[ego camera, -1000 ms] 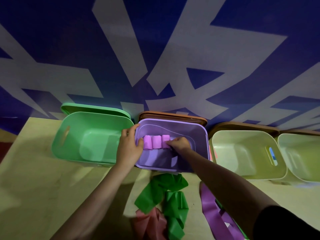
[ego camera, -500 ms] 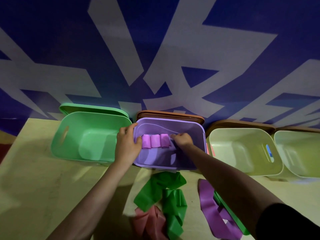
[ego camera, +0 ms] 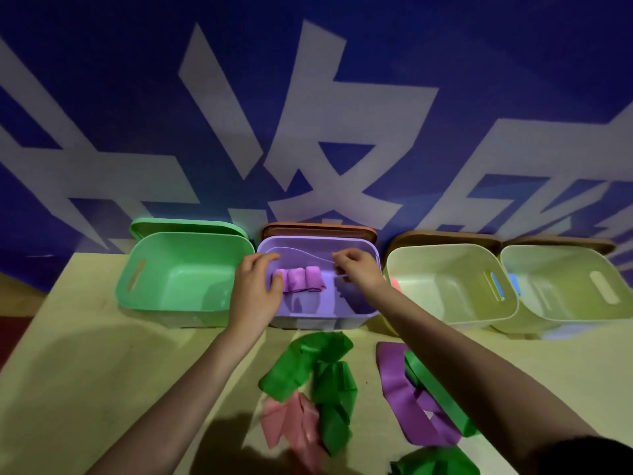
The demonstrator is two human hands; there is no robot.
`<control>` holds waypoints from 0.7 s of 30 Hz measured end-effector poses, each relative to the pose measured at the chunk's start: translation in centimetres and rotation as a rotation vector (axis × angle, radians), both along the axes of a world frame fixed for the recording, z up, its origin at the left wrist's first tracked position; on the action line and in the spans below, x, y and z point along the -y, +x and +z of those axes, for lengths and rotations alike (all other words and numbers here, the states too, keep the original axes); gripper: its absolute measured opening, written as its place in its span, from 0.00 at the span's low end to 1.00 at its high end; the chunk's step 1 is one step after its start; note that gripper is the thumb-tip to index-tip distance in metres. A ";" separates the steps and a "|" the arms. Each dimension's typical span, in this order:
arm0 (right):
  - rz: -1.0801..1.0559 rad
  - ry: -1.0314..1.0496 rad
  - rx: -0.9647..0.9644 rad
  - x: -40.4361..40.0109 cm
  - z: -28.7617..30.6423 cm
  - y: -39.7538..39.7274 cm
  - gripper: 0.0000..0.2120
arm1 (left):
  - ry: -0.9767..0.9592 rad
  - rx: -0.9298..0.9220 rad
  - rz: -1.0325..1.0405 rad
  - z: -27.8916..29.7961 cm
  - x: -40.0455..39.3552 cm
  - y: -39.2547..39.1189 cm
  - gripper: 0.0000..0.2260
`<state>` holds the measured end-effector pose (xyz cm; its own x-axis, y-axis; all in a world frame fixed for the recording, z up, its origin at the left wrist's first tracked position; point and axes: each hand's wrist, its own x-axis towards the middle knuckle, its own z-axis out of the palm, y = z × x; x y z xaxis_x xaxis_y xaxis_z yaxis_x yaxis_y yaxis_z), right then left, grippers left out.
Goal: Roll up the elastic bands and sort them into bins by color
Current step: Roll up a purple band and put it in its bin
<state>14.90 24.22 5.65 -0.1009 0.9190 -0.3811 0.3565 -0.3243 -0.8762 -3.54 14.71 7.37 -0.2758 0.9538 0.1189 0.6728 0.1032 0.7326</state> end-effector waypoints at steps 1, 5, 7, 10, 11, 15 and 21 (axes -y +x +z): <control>-0.005 0.029 -0.027 0.8 0.8 0.5 0.10 | 0.026 0.026 -0.039 0.4 0.8 0.5 0.15; 0.007 0.120 -0.067 4.7 3.2 3.3 0.06 | 0.077 0.131 -0.150 1.6 4.5 3.7 0.14; 0.014 0.148 -0.103 7.0 3.7 5.0 0.06 | 0.056 0.184 -0.208 1.5 6.7 5.2 0.13; 0.029 0.201 -0.107 10.5 3.6 8.2 0.06 | -0.037 0.232 -0.251 0.3 9.6 6.7 0.13; 0.027 0.194 -0.108 11.7 3.1 9.3 0.07 | -0.075 0.243 -0.245 -0.3 10.4 7.1 0.13; -0.029 0.107 -0.044 16.0 -0.6 13.2 0.08 | -0.241 0.266 -0.213 -4.0 12.8 8.4 0.12; 0.173 -0.104 0.149 21.3 -7.3 14.4 0.07 | -0.529 -0.035 -0.250 -8.8 13.0 9.9 0.20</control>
<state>29.30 2.96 -1.61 -0.1886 0.8482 -0.4950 0.5376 -0.3327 -0.7748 6.36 1.70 -1.47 -0.0387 0.9215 -0.3864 0.7465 0.2837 0.6019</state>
